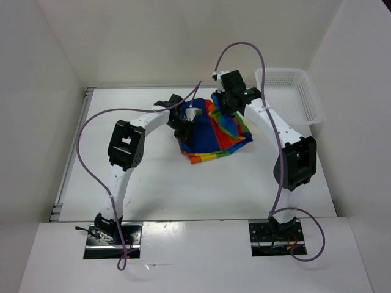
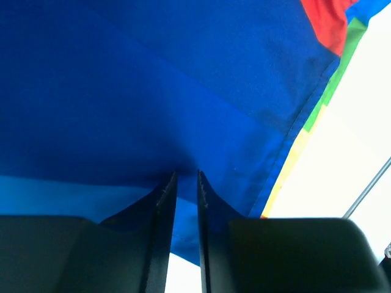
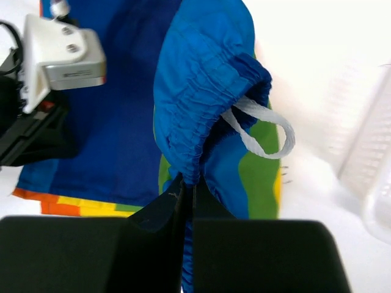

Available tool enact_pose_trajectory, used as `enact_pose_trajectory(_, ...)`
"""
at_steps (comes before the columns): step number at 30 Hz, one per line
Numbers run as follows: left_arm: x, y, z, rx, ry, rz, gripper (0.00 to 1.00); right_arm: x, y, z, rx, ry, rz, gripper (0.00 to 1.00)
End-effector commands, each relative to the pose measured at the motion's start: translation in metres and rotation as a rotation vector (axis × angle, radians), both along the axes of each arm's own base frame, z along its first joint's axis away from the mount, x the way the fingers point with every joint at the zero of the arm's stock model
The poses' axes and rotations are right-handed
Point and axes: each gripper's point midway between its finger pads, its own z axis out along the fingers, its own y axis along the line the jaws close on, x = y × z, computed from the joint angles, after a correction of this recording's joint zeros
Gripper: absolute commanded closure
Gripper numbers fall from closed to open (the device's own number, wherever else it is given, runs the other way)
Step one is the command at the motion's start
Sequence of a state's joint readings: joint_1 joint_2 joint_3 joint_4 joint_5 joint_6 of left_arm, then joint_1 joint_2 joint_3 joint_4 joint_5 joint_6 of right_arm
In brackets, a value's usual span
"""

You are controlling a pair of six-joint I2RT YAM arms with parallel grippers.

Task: Fold and stack the shorts
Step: Fold the shorts

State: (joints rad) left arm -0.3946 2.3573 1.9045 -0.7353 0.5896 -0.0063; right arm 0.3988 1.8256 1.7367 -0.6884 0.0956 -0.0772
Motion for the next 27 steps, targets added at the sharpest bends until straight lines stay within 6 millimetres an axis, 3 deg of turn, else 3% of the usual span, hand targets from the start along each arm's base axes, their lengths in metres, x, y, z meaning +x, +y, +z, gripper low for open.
enact_pose_trajectory(1, 0.002, -0.003, -0.009, -0.027, 0.005, -0.011, 0.75, 0.006, 0.030, 0.024, 0.031, -0.079, -0.004, 1.00)
enact_pose_trajectory(3, 0.004, -0.004, -0.011, -0.027, 0.005, -0.011, 0.76, -0.003, 0.057, 0.018, 0.048, -0.061, 0.030, 1.00)
enact_pose_trajectory(7, 0.004, -0.007, -0.010, -0.044, 0.010, -0.017, 0.77, -0.003, 0.081, 0.016, 0.106, -0.040, 0.009, 1.00)
enact_pose_trajectory(8, 0.003, -0.007, -0.014, -0.041, 0.018, -0.016, 0.77, 0.003, 0.086, 0.032, 0.146, -0.069, -0.007, 1.00)
enact_pose_trajectory(11, 0.006, -0.003, -0.015, -0.041, 0.018, -0.007, 0.78, 0.011, 0.105, 0.053, 0.245, -0.081, -0.035, 1.00)
enact_pose_trajectory(13, 0.008, 0.001, -0.015, -0.041, 0.018, 0.002, 0.78, -0.001, 0.130, 0.057, 0.303, -0.050, 0.005, 1.00)
enact_pose_trajectory(16, 0.011, 0.005, -0.015, -0.041, 0.018, 0.011, 0.78, -0.019, 0.151, 0.026, 0.308, 0.047, 0.044, 1.00)
enact_pose_trajectory(27, 0.040, 0.045, -0.001, -0.050, -0.010, 0.107, 0.77, -0.034, 0.169, -0.056, 0.209, 0.169, 0.113, 1.00)
